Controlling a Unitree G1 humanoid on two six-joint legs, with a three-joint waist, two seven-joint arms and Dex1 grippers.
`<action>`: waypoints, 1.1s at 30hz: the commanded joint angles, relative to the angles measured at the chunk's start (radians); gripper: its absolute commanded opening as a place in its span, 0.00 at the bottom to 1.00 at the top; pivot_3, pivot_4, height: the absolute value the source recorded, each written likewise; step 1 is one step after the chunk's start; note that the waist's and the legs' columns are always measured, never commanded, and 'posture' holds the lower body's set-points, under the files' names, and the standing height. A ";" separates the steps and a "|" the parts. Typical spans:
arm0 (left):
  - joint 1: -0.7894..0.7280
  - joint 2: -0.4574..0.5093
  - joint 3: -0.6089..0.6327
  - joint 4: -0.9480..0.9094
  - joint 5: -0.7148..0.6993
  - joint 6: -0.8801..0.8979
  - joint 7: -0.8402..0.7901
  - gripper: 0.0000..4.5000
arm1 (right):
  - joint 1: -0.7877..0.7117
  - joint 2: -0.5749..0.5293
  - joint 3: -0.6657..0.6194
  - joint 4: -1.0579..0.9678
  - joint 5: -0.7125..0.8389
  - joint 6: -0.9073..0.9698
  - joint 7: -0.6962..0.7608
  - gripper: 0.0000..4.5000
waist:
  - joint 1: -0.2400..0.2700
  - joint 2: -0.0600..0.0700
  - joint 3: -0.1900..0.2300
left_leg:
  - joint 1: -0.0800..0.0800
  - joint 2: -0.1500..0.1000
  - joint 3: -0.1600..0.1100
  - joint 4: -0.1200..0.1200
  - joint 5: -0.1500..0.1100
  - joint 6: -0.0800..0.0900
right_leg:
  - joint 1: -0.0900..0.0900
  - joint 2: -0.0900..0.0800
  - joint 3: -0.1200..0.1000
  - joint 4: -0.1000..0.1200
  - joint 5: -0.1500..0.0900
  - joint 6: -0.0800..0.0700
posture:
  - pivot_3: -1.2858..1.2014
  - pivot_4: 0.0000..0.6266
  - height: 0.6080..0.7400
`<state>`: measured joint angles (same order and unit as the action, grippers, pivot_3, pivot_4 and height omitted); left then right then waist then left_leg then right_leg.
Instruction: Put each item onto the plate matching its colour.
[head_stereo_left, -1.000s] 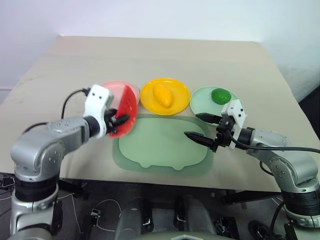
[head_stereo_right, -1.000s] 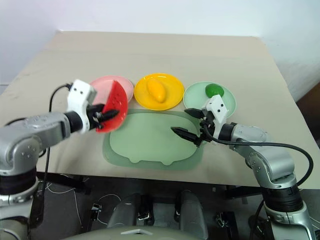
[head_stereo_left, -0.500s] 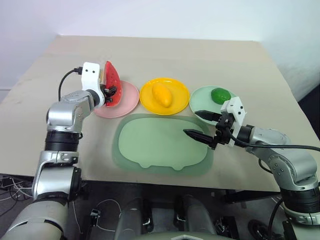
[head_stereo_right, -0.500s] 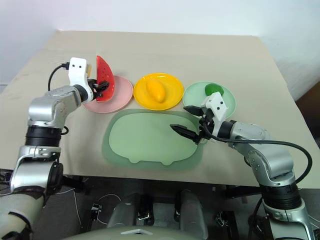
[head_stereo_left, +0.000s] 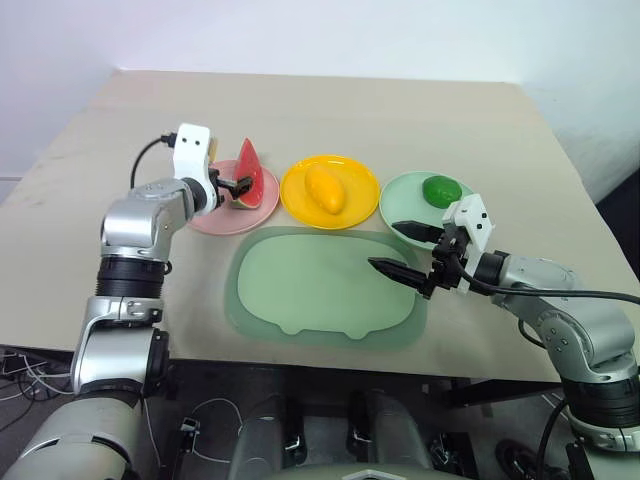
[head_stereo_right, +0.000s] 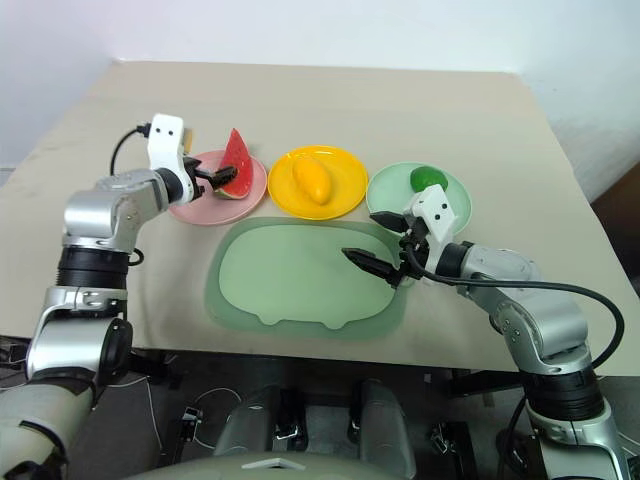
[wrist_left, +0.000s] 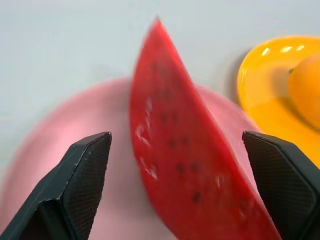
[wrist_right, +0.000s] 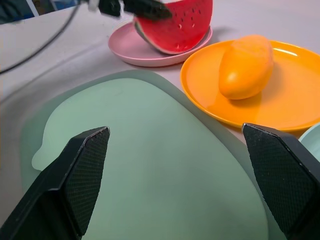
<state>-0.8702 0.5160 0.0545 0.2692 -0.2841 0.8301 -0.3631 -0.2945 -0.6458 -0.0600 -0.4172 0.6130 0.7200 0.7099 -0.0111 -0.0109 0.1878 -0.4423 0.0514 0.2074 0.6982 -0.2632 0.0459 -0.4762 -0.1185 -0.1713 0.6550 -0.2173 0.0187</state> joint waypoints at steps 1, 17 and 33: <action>0.019 0.022 0.027 -0.145 -0.012 0.062 -0.003 0.99 | -0.002 0.001 -0.032 -0.042 0.023 -0.003 -0.005 1.00 | 0.000 0.000 0.000 | 0.000 0.000 0.000 0.000 0.000 0.000 | 0.000 0.000 0.000 0.000 0.000 0.000 | 0.52 0.24 0.67; 0.604 0.146 0.302 -0.554 -0.298 -0.216 -0.470 0.99 | 0.052 0.038 -0.083 -0.078 0.068 -0.056 -0.023 1.00 | 0.007 0.000 0.000 | 0.000 0.000 -0.001 0.001 -0.002 -0.003 | 0.001 -0.001 0.000 -0.001 -0.001 0.000 | 0.52 0.24 0.67; 0.693 0.126 0.227 -0.352 -0.267 -0.596 -0.757 0.99 | 0.101 0.031 -0.097 -0.038 0.065 -0.105 0.025 1.00 | 0.000 0.001 0.000 | 0.000 0.000 0.000 0.000 -0.003 -0.001 | 0.001 0.000 0.000 -0.005 -0.001 -0.005 | 0.52 0.24 0.67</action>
<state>-0.1671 0.6356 0.2779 -0.0766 -0.5355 0.2622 -1.1082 -0.1911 -0.6082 -0.1295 -0.4422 0.6711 0.6340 0.7310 -0.0108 -0.0103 0.1875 -0.4426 0.0518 0.2073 0.6981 -0.2665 0.0455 -0.4753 -0.1189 -0.1715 0.6495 -0.2186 0.0138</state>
